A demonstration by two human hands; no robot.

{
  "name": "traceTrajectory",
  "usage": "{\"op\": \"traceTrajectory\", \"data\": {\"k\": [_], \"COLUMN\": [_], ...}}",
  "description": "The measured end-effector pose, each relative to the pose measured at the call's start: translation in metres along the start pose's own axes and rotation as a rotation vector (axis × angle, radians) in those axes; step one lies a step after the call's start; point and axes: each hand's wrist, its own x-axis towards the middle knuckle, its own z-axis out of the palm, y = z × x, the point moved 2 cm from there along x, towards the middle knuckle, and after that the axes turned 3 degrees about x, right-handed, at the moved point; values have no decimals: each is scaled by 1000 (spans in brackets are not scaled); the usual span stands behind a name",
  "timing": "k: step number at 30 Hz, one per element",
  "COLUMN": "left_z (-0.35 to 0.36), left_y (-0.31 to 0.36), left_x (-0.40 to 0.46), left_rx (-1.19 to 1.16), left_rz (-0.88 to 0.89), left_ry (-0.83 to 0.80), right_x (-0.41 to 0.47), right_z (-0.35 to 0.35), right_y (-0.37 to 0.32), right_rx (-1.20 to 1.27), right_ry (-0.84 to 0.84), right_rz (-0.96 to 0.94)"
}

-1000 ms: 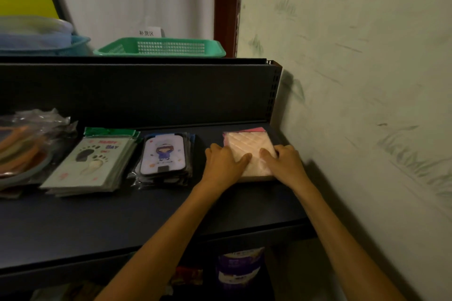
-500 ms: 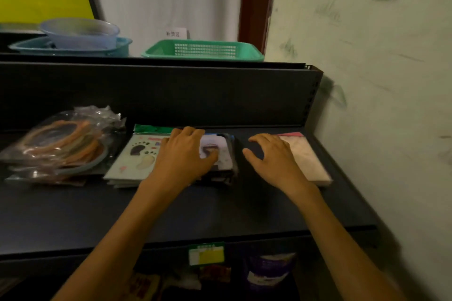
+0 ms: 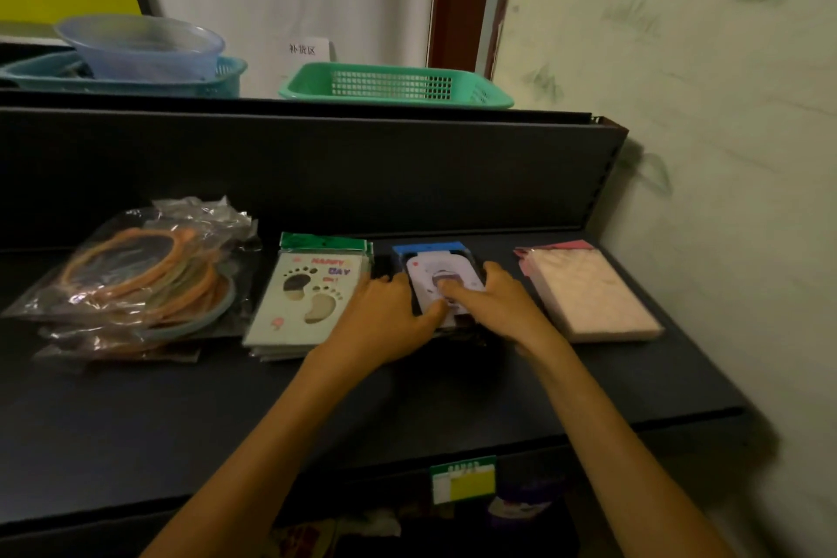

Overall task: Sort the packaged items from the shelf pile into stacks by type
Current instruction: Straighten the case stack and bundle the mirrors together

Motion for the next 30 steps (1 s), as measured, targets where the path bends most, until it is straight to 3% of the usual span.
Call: {"op": "traceTrajectory", "data": {"k": [5,7,10,12,15,22,27,30], "left_z": [13,16,18,18,18,20,29,34], "left_y": [13,13,11,10,15,27,39,44], "left_x": [8,13,17,19,17,10,7,6], "left_rx": [-239,-444,-851,-975,-1095,-1004,-898,-915], "left_rz": [-139,-249,-432,-476,-369,19,72,82], "left_ry": [-71,-66,-56,-89,-151,68,91,122], "right_x": [10,10,7,4,2,-8,-10,-9], "right_z": [0,0,-1,-3,-8,-25,-26,-25], "right_y": [7,10,19,23,21,18,27,25], "right_rx": [205,262,414,491,466,393,428,448], "right_ry": [45,63,53,40,61,-10,-156,-145], "right_rz": [106,112,41,-46,-176,-483,-499,-486]}}
